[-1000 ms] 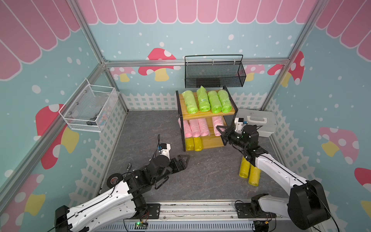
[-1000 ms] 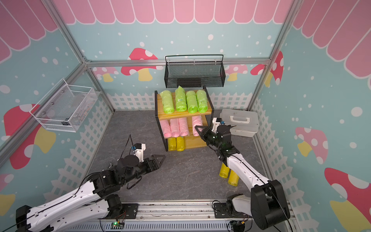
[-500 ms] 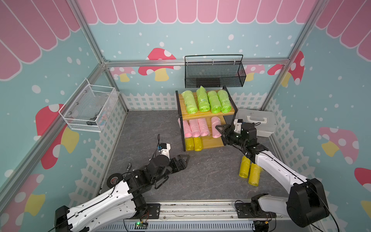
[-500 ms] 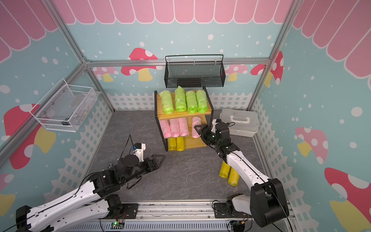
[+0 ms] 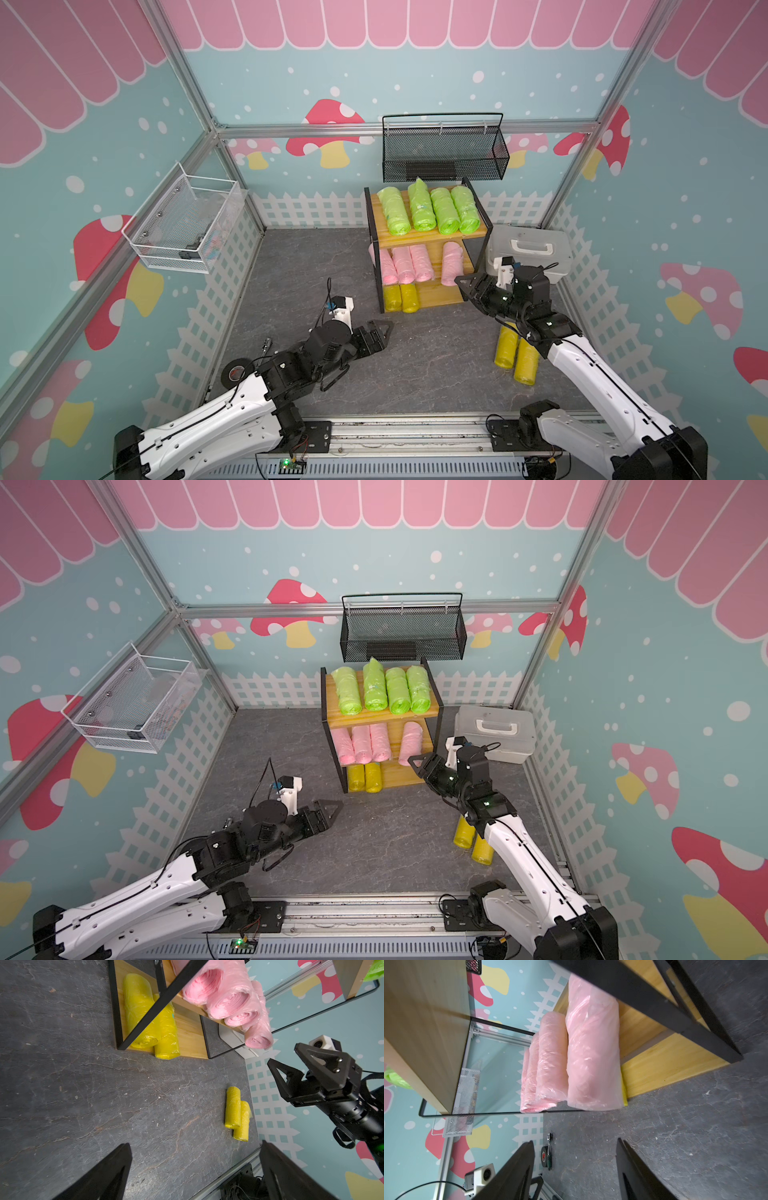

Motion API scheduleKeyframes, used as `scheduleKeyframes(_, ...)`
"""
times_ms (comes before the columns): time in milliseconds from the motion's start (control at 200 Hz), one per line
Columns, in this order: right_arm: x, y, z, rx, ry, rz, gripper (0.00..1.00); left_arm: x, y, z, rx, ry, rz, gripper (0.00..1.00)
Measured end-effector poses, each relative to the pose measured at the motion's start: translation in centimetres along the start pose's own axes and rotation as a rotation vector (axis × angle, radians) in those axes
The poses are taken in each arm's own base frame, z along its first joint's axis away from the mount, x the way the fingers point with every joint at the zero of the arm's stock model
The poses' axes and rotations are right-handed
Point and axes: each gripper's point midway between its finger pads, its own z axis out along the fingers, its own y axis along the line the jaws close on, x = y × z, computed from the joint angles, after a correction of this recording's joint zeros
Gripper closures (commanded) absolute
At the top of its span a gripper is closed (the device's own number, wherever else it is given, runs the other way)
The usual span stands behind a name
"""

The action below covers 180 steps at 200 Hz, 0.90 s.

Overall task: Sort the rolls of trash bags by color and place them on the shelf
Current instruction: Place the roll of trash bags on the shelf.

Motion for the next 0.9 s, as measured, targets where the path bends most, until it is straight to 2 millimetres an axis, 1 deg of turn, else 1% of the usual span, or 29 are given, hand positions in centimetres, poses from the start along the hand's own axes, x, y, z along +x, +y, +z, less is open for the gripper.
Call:
scheduleKeyframes(100, 0.9, -1.1, 0.0, 0.007, 0.014, 0.018, 0.43, -0.1, -0.3, 0.0, 0.011, -0.006, -0.002, 0.01)
scheduleKeyframes(215, 1.4, -2.0, 0.5, 0.004, 0.023, 0.052, 0.54, -0.2, -0.5, 0.1, 0.02, -0.006, -0.004, 0.02)
scheduleKeyframes(295, 1.3, -2.0, 1.1, -0.013, 0.027, 0.065, 0.63, -0.1, -0.5, 0.1, 0.021, -0.003, -0.004, 0.01)
scheduleKeyframes(465, 0.8, -1.9, 2.8, -0.038, 0.038, 0.086, 0.72, -0.1, -0.6, 0.1, 0.024, -0.003, -0.004, 0.01)
scheduleKeyframes(615, 0.3, -1.6, 3.5, -0.047, 0.031, 0.091, 0.76, -0.2, -0.7, -0.1, 0.031, -0.007, -0.005, 0.02)
scheduleKeyframes(760, -0.6, -0.6, 3.7, -0.07, 0.015, 0.076, 0.76, -0.3, -0.7, -0.1, 0.032, -0.008, -0.006, 0.01)
scheduleKeyframes(901, -1.0, -0.5, 4.3, -0.069, 0.013, 0.07, 0.76, -0.3, -0.7, -0.1, 0.031, -0.008, -0.006, 0.02)
